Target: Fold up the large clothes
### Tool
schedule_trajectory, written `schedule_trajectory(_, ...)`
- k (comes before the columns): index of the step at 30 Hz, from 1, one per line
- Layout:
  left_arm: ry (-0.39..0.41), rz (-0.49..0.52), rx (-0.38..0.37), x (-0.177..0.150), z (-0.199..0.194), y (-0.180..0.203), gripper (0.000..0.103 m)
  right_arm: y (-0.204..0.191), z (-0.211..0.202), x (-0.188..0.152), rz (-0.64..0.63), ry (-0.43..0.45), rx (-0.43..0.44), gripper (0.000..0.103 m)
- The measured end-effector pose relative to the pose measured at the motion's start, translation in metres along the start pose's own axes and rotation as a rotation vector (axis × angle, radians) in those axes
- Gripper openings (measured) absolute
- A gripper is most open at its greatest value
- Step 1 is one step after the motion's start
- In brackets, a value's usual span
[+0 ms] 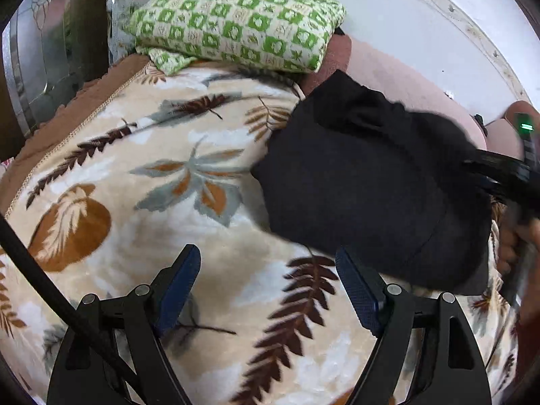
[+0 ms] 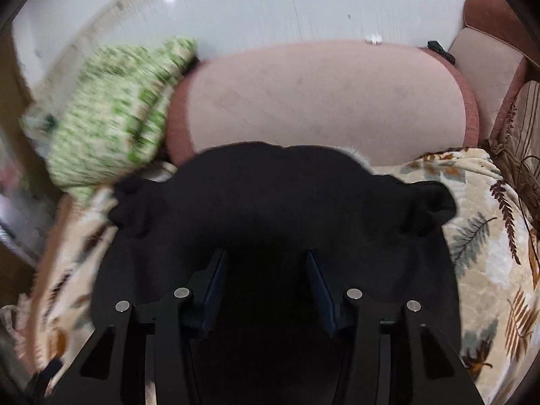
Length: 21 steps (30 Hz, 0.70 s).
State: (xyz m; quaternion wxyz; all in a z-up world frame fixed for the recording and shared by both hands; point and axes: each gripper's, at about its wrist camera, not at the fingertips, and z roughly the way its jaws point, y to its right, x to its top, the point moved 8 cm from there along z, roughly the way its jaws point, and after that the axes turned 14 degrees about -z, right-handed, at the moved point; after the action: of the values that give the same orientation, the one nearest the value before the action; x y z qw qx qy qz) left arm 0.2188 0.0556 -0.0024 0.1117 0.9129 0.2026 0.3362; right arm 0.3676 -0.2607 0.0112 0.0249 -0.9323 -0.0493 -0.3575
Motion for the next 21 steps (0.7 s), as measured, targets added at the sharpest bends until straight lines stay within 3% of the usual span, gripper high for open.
schedule_trajectory(3, 0.068, 0.025, 0.035, 0.01, -0.003, -0.009, 0.081, 0.008, 0.055, -0.002, 0.021, -0.065, -0.066, 0.052)
schedule_trajectory(5, 0.059, 0.013, 0.042, 0.013, 0.002, -0.016, 0.081, 0.009, 0.093, -0.008, 0.005, -0.118, -0.111, 0.052)
schedule_trajectory(8, 0.012, -0.023, 0.029, 0.015, 0.013, -0.025, 0.081, 0.005, 0.121, -0.006, -0.084, -0.128, -0.255, 0.052)
schedule_trajectory(10, 0.009, -0.041, 0.029, 0.018, 0.016, -0.029, 0.081, 0.002, 0.125, -0.005, -0.115, -0.119, -0.309, 0.052)
schedule_trajectory(15, 0.017, -0.034, 0.038, 0.017, 0.014, -0.031, 0.081, -0.005, 0.099, 0.004, -0.144, -0.12, -0.329, 0.052)
schedule_trajectory(16, 0.019, -0.036, 0.034, 0.017, 0.012, -0.031, 0.081, -0.008, 0.084, 0.01, -0.127, -0.089, -0.322, 0.052)
schedule_trajectory(19, 0.026, -0.046, 0.01, 0.019, 0.007, -0.03, 0.081, -0.044, 0.029, 0.035, -0.079, 0.079, -0.156, 0.053)
schedule_trajectory(21, 0.032, -0.055, 0.008, 0.019, 0.006, -0.031, 0.081, -0.078, 0.015, 0.043, -0.122, 0.103, -0.055, 0.053)
